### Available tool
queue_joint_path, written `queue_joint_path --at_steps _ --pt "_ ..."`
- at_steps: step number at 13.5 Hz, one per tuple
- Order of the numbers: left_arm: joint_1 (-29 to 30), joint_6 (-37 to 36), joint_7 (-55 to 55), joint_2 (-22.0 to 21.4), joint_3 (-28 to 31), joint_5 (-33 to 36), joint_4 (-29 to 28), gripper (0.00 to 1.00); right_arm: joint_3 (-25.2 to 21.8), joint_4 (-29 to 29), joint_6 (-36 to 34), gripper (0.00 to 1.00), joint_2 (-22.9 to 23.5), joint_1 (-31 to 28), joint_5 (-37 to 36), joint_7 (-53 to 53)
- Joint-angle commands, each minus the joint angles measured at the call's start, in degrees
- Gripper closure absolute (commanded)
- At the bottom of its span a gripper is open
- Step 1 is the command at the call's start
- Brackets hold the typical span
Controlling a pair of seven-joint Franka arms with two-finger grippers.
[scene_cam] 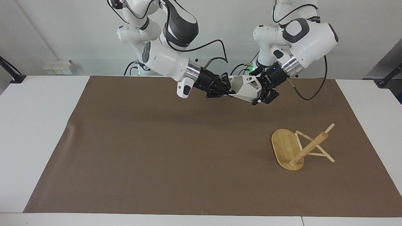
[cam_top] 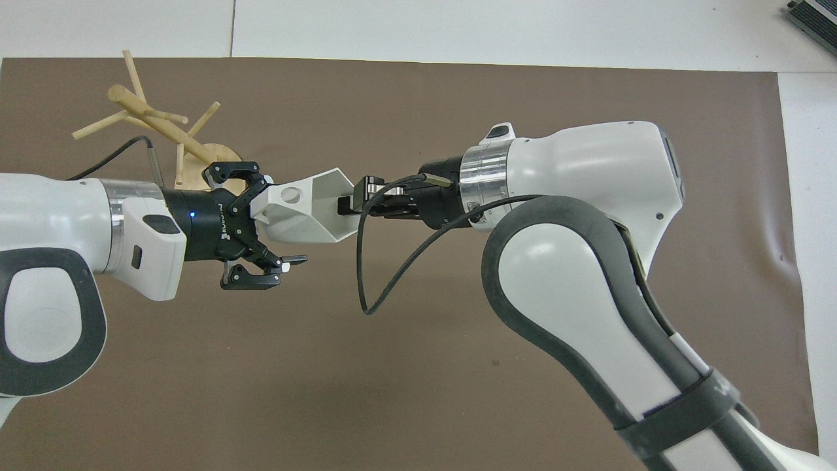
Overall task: Hang cup on rack
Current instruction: 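Close the left gripper on the cup while the right gripper holds it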
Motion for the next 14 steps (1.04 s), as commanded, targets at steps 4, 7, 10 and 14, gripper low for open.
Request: queue_joint_path --at_steps 4,7,10,14 --pt "-1.01 1.02 -0.85 -1.76 0.50 -3.26 -2.01 0.00 0.29 0.44 -0.90 1.00 -0.58 -1.44 1.20 -1.11" --pt "-0.83 0.31 -0.85 -1.76 0.59 -4.93 -1.83 0.00 0.29 0.44 -0.82 1.00 -0.58 -1.53 1.20 -1.11" --pt "-0.39 -0.39 -0.76 -1.85 0.59 -5.02 -1.66 0.13 0.20 0.44 -0.90 1.00 -0.76 -1.53 1.20 -1.11" --pt "-0.30 -0.74 -0.85 -1.94 0.67 -5.46 -1.57 1.00 0.20 0.44 -0.82 1.00 -0.76 -1.79 1.20 -1.11"
